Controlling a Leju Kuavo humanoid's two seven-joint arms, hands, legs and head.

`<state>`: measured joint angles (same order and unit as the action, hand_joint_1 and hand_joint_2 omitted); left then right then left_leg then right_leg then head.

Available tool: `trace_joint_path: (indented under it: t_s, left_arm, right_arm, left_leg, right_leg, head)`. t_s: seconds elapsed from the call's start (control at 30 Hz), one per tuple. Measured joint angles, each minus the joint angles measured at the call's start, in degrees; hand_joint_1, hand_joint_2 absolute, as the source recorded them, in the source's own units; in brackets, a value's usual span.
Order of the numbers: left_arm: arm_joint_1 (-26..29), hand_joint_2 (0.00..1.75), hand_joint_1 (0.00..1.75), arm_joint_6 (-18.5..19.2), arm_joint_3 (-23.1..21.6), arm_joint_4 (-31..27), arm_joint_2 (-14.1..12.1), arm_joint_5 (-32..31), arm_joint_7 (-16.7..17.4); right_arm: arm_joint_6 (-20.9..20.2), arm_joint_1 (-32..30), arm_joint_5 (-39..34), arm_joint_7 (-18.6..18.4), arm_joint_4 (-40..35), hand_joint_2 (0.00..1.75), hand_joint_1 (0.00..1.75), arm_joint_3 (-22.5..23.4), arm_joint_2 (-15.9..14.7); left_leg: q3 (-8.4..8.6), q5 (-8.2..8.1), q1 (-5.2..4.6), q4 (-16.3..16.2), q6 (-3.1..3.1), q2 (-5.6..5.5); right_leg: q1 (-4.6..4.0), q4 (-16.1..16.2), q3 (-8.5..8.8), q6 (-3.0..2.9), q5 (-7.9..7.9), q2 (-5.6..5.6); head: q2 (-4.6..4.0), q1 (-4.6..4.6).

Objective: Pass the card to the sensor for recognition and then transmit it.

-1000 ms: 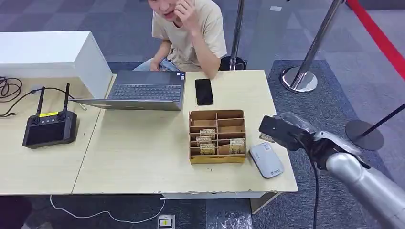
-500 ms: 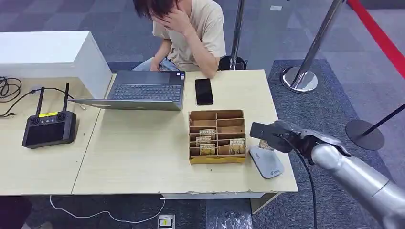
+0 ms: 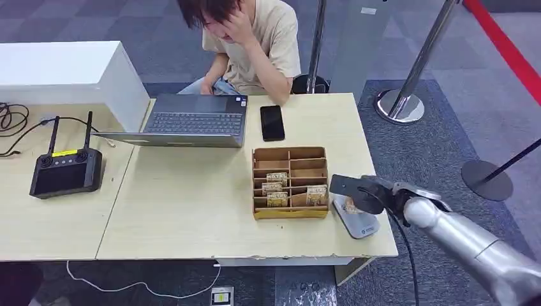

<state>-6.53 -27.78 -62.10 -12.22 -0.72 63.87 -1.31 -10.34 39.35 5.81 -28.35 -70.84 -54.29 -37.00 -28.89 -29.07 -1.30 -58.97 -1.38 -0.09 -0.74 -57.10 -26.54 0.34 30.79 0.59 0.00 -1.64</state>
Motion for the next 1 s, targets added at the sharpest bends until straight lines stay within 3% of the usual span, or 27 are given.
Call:
trace_joint_path:
  t_s: [0.67,1.0]
  left_arm:
    - [0.0,0.00,0.00,-0.7,0.0,0.0,-0.6,0.2,0.0]
    - [0.0,0.00,0.00,-1.4,0.0,0.0,-1.0,1.2,0.0]
  right_arm:
    - [5.4,0.3,3.6,6.2,6.9,1.75,1.75,-1.1,4.7]
    - [8.9,0.3,6.9,5.7,6.8,1.75,1.75,-0.4,5.8]
  left_leg:
    - [0.18,0.01,0.01,0.0,0.01,0.02]
    - [0.22,0.01,0.01,0.0,0.01,0.03]
  right_leg:
    - [0.00,0.0,0.18,0.01,-0.02,-0.01]
    - [0.00,0.0,0.21,0.02,-0.02,-0.01]
  head:
    - [0.00,0.00]
    - [0.00,-0.02]
